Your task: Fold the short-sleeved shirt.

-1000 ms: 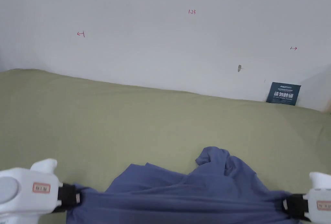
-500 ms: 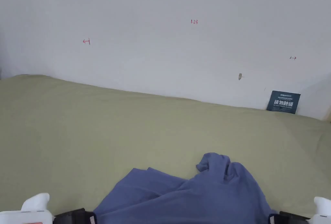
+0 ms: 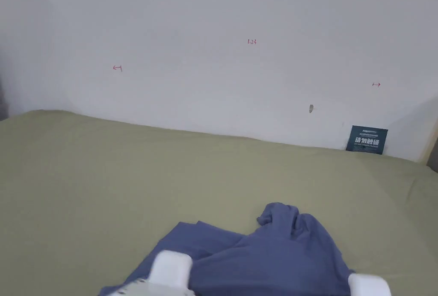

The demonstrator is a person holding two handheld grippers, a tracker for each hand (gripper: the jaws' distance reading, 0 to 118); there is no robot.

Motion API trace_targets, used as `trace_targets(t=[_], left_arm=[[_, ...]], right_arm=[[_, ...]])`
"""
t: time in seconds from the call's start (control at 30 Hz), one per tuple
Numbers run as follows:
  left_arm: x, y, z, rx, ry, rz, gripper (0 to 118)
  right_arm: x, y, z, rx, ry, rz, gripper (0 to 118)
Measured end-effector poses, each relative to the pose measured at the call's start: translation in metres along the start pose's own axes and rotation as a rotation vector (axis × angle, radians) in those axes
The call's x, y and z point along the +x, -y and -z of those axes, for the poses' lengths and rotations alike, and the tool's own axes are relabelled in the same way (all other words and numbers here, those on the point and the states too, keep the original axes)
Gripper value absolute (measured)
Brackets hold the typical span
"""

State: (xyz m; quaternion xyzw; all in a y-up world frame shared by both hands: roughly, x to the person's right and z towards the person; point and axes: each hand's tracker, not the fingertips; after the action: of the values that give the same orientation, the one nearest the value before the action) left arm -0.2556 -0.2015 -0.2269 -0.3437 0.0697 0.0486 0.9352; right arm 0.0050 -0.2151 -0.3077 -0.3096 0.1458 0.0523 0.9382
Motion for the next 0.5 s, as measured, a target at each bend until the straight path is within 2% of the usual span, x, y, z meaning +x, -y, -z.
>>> trace_targets(t=[0.07,0.13,0.2,0.33,0.37,0.4,0.43,0.47,0.5], left_arm=[[0.012,0.021,-0.005,-0.039,0.076,0.015,0],[0.019,0.045,0.002,-0.067,0.057,0.022,0],[0.011,0.050,0.004,-0.116,0.105,-0.038,0],[-0.045,0.036,0.011,-0.060,-0.007,-0.155,0],[-0.062,0.030,0.014,-0.060,-0.029,-0.171,11],[-0.082,0.028,0.019,-0.069,-0.038,-0.187,45],[-0.101,0.023,0.025,-0.094,-0.066,-0.213,103],[-0.116,0.020,0.032,-0.132,-0.083,-0.240,118],[-0.133,0.019,0.041,-0.149,-0.099,-0.277,118]], right_arm=[[-0.010,0.023,-0.009,-0.042,-0.051,0.058,1],[-0.015,0.040,-0.004,-0.073,-0.063,0.046,1],[-0.020,0.041,-0.012,-0.108,-0.072,0.031,1],[-0.017,0.030,-0.016,-0.093,-0.089,0.033,1],[-0.016,0.026,-0.015,-0.086,-0.094,0.035,1],[-0.015,0.022,-0.015,-0.078,-0.100,0.035,1],[-0.010,0.020,-0.011,-0.070,-0.108,0.033,1],[-0.009,0.016,-0.010,-0.068,-0.112,0.030,1],[-0.007,0.012,-0.008,-0.066,-0.118,0.033,1]])
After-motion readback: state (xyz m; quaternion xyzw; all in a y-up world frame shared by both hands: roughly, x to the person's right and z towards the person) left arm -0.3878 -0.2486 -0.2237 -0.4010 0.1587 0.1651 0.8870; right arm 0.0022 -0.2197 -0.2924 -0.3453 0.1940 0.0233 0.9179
